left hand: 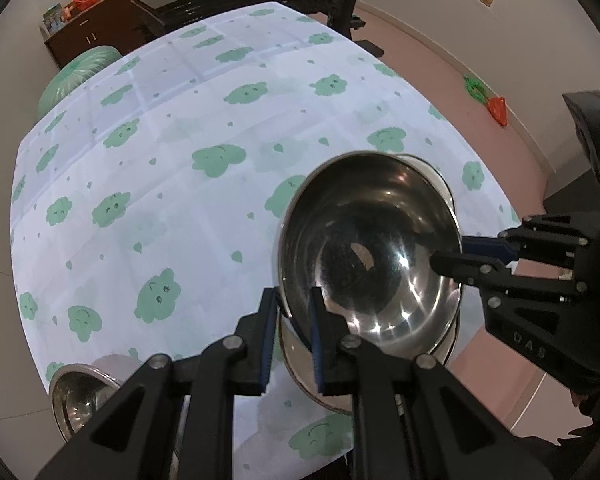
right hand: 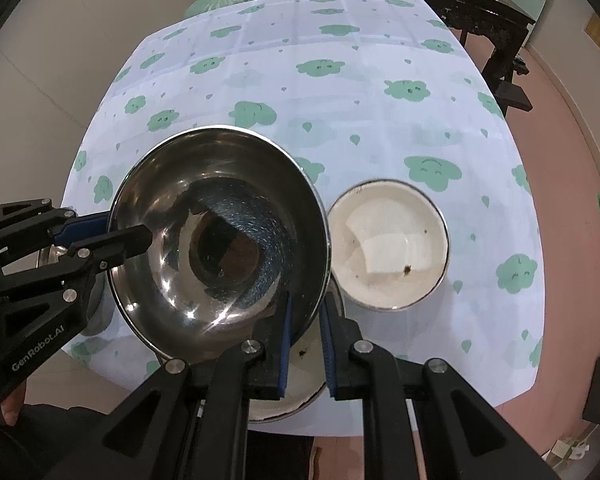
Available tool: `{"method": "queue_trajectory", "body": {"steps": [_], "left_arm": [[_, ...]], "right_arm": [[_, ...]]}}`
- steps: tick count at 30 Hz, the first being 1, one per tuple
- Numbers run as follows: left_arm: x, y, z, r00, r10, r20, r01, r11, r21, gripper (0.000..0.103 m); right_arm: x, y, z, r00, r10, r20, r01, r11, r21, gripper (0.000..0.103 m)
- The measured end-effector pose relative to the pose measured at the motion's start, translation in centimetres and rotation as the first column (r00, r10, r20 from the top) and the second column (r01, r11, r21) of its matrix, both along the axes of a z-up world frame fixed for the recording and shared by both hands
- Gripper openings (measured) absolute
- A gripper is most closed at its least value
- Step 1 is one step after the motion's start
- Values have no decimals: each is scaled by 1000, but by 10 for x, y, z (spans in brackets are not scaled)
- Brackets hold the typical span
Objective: Organize plates and bowls
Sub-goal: 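Lift the smaller steel bowl with both grippers and carry it over the large steel bowl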
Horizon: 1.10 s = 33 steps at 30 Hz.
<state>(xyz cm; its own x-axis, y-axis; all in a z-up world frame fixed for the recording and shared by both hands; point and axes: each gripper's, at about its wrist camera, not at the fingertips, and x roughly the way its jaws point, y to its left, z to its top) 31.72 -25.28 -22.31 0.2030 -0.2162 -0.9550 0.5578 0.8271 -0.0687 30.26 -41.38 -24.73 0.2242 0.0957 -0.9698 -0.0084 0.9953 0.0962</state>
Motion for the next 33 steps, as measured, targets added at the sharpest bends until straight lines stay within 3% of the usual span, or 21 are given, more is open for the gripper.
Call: {"method": "queue_trajectory", "body": {"steps": [33], "left_arm": [[-21, -9, -27, 999, -10, -49, 12, 999, 47, 13]], "right_arm": [[-23, -6, -26, 998, 8, -55, -8, 1000, 13, 15]]}}
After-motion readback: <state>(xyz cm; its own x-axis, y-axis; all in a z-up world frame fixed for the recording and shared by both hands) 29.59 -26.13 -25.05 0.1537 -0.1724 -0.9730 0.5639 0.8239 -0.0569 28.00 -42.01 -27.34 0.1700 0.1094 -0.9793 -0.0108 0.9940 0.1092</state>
